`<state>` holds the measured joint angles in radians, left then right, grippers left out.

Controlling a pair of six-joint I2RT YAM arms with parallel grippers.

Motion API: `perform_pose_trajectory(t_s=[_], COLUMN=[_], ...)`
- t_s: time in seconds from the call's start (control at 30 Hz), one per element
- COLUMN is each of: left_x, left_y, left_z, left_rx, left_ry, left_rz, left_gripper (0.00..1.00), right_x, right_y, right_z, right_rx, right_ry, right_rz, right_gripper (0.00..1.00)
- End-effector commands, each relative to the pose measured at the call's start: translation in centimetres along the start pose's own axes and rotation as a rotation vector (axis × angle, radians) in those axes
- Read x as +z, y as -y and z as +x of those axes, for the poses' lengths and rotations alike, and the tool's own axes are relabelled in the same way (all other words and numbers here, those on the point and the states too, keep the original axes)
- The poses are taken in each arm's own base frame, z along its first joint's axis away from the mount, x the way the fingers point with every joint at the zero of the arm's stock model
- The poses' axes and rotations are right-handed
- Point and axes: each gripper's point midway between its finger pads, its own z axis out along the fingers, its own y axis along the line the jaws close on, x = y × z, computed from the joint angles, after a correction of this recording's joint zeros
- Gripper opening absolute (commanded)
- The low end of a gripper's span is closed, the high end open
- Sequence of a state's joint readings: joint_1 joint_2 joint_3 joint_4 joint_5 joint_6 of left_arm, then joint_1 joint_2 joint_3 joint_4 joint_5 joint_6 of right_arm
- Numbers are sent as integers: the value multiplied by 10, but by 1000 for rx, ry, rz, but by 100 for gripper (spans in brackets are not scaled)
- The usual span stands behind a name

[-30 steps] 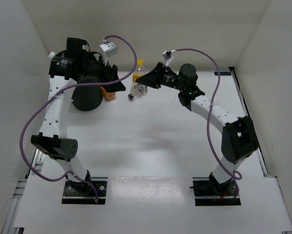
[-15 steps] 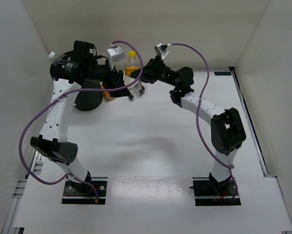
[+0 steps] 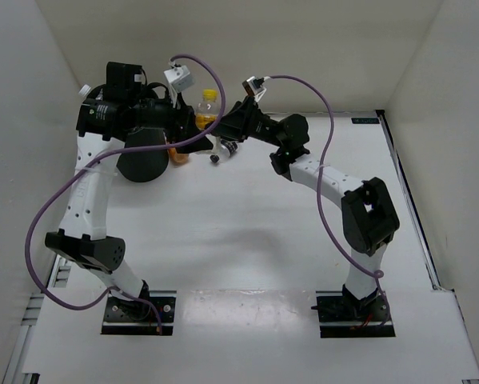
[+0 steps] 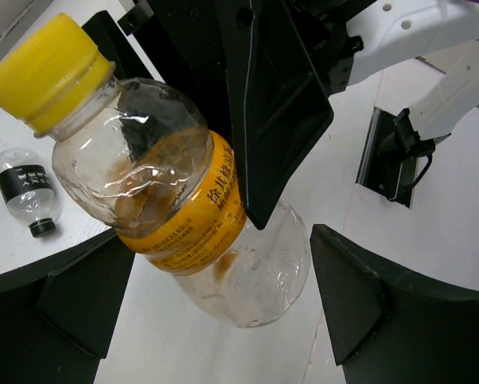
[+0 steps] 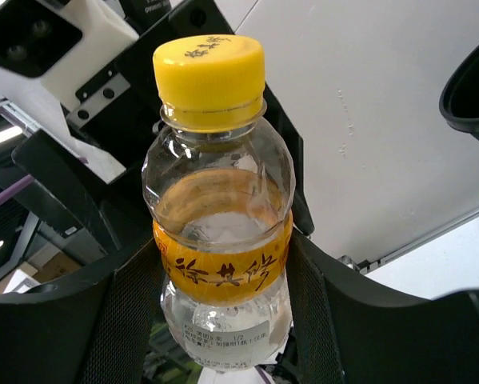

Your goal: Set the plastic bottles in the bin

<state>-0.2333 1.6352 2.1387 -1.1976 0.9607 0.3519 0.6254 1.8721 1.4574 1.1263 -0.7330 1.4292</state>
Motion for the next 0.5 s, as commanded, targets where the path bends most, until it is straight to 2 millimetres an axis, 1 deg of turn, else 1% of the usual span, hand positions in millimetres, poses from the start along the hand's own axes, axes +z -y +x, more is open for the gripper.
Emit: perform_pose_trajectory(t_s=[0.0,0.03,0.07,0.1,0.17,0.2,0.23,0.27,0.33,0.4,0.47], left_x=[-12,-10,-8,-3,-1,1,2,4,5,7,5], left_y=[25,19,15,8,6,5,4,1,-4,-11,-14], left_z=[-18,-18,-13,-5,0,3,6,10,15,17,15], left_rx=[40,40,20,-6,-23,-32,-42,-57,-65,-74,-90], left_ry=[68,65,51,33,22,17,10,-3,-17,-25,-16], left_rz=[61,51,32,29,32,34,37,30,6,-15,-25], left_gripper=[100,100,100,100,100,100,100,100,100,100,100], right_x=[6,6,10,11,11,15,15,15,15,16,17], right_y=[-35,-35,-40,-37,-37,-43,-38,-38,-38,-43,-42], right_z=[-12,-12,-9,-10,-11,-10,-9,-9,-11,-13,-13], right_rx=[-104,-104,-107,-106,-105,-100,-94,-94,-84,-98,-92], right_ry=[16,16,10,10,19,14,13,13,24,26,25], right_rz=[-77,-77,-91,-90,-89,-102,-96,-96,-95,-109,-102], right_gripper=[0,0,0,0,0,0,0,0,0,0,0])
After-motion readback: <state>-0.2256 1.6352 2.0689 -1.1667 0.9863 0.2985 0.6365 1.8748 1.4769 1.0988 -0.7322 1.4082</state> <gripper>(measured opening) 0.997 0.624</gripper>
